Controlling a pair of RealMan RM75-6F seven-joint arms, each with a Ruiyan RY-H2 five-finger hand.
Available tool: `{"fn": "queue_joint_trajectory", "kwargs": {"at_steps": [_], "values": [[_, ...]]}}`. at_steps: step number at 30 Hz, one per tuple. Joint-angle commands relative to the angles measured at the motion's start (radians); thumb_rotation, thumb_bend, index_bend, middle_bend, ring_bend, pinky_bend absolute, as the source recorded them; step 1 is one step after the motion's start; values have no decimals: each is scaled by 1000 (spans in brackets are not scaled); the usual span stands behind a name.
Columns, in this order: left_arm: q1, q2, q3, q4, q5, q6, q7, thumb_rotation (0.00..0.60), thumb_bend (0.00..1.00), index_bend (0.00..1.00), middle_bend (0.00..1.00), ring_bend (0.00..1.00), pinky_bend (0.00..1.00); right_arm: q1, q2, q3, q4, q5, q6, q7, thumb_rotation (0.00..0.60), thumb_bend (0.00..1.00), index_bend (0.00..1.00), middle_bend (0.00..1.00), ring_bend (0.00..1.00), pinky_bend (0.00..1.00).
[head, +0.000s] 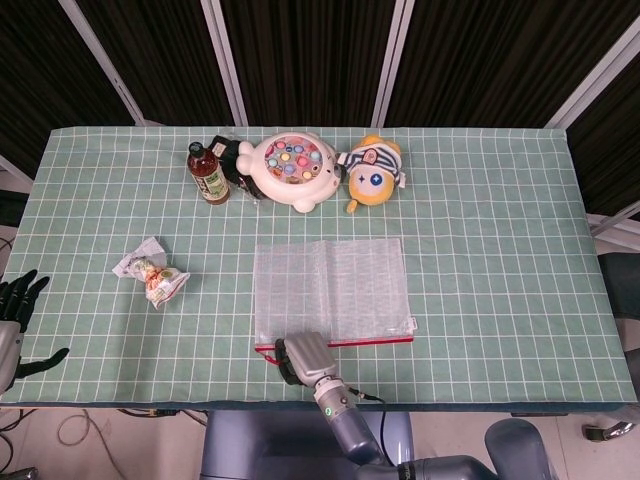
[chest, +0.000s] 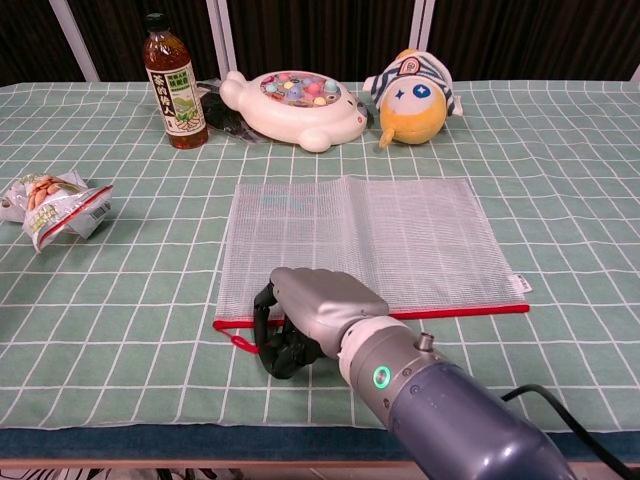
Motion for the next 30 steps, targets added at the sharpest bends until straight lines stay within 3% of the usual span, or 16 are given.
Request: {"fn": "queue_joint_trajectory", "kwargs": {"at_steps": [1,12,22,30], "values": [[0,0,0,-1,-1,0,1,600,22,0,0,0,0,-4,7,1,-9,-5,2,3,600,598,579,1000,1000,977],[3,0,-2,-9,-8,2,23,600,22,11,0,0,0,-6,78,33,-121,-44,24,-6,600,599,588,1000,1000,977],[-32,33,-28,-110,-19,-28,62,600,23,43,0,0,0,29,197,132,-265,-42,46,-67,600,599,608,1000,1000,977],[-109,69,-90,-231,-24,-76,126,600,82,85,0,0,0,72,272,223,-333,2,52,-99,600,600,608,1000,1000,977]]}}
